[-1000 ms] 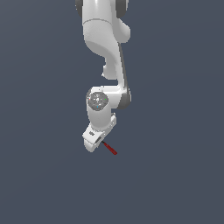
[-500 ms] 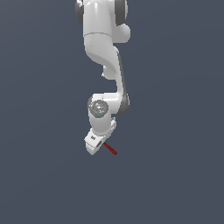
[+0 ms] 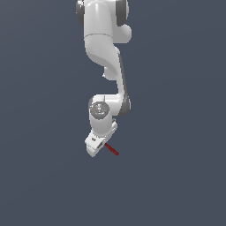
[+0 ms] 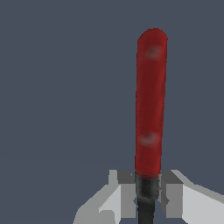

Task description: Pick up the object and move it to a goal position.

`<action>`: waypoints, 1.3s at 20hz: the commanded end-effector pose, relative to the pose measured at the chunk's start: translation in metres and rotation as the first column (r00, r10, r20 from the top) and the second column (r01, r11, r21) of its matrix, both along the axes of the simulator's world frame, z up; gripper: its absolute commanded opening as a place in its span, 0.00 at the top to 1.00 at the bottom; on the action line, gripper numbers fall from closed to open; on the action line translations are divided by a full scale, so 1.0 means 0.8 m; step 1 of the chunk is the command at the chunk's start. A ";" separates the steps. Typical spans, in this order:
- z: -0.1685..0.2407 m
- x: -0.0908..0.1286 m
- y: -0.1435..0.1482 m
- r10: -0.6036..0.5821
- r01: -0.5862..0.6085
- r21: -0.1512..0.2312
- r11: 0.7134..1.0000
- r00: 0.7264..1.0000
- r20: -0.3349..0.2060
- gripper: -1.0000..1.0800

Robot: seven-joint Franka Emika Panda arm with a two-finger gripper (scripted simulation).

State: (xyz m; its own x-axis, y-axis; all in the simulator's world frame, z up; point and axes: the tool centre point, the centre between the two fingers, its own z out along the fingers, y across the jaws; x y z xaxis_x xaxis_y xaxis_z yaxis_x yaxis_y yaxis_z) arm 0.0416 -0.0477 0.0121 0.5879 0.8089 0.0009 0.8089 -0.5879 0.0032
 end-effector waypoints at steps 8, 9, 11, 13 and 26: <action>0.008 -0.002 0.001 0.000 0.000 0.000 1.000 1.000 0.000 1.00; 0.011 -0.002 0.001 0.000 0.000 0.000 1.000 1.000 0.000 1.00; 0.020 -0.004 0.002 0.000 0.000 0.000 1.000 1.000 0.000 1.00; 0.031 -0.006 0.002 0.001 -0.001 0.000 1.000 1.000 0.000 1.00; 0.176 -0.031 0.013 0.002 -0.002 -0.001 1.000 1.000 -0.002 1.00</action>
